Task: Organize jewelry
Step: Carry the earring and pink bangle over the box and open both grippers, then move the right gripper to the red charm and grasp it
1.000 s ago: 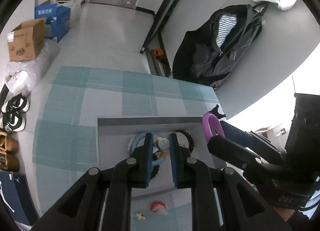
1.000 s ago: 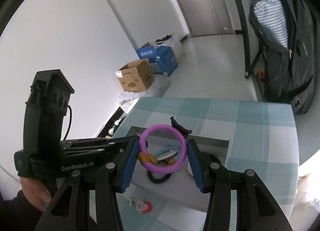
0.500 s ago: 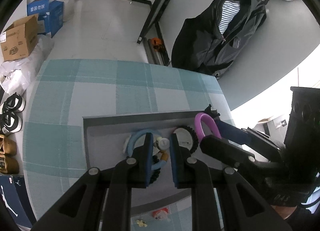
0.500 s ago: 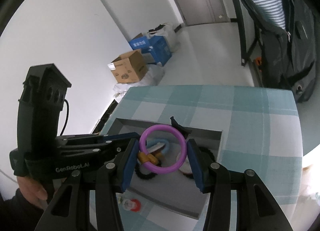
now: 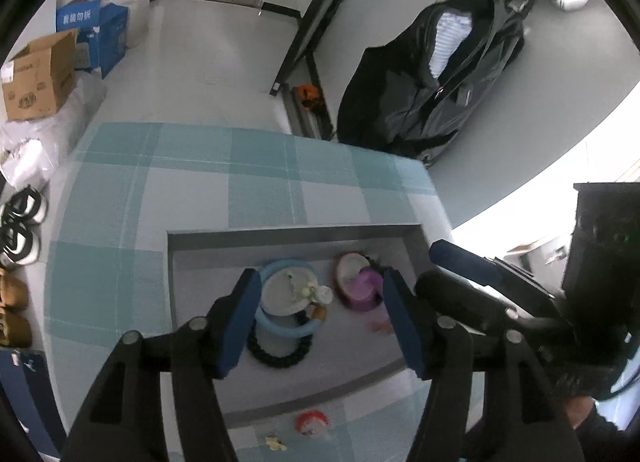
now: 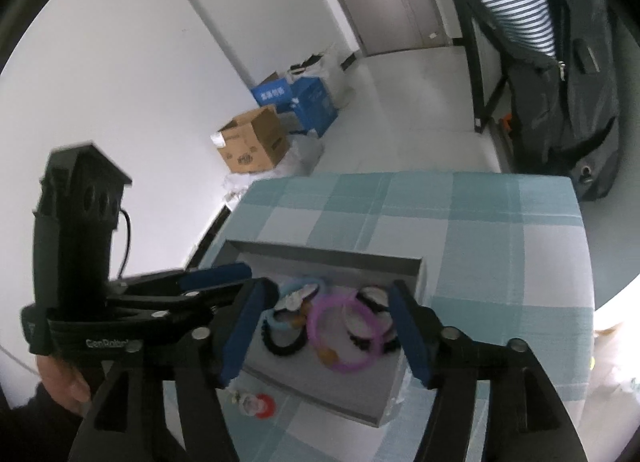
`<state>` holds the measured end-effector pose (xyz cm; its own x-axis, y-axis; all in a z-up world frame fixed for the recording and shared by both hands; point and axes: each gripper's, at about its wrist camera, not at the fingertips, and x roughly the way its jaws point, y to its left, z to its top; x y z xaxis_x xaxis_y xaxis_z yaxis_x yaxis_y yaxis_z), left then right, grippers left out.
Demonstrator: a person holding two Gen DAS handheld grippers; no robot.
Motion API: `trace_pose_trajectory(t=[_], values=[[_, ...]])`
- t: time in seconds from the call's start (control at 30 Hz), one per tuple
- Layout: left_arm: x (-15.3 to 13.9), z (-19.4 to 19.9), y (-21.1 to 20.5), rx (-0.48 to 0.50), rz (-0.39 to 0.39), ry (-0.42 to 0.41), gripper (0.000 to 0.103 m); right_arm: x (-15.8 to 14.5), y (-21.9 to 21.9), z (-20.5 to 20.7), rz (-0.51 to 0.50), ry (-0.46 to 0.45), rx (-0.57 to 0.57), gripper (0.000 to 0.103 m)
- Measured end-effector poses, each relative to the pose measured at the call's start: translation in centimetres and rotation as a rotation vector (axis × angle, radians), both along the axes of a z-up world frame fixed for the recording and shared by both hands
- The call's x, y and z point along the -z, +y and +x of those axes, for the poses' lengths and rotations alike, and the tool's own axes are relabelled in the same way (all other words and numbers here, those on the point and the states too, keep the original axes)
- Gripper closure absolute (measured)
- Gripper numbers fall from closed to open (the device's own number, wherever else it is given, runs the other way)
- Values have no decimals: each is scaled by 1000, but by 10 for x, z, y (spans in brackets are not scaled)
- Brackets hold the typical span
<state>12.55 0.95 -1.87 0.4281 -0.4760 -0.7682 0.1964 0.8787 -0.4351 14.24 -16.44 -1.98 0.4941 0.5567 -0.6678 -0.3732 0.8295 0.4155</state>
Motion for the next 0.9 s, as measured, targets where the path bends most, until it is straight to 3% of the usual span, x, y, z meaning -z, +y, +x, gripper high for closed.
trace_pose_trajectory(t=[0.27,0.37,0.7,0.9], values=[[-11,-18,13,-79,36,-96,45,-9,-23,-14,26,-31,83,31],[-12,-25,14,-130,102,-113,45,-11,-23,-22,-20,-56,99,22],[-9,-60,11,-199,263,-153,45,-15,-16,-55,-38,-96,59,18],[-6,-80,12,-223,309,-153,44,-16,-14,-80,-21,-117,28,15]])
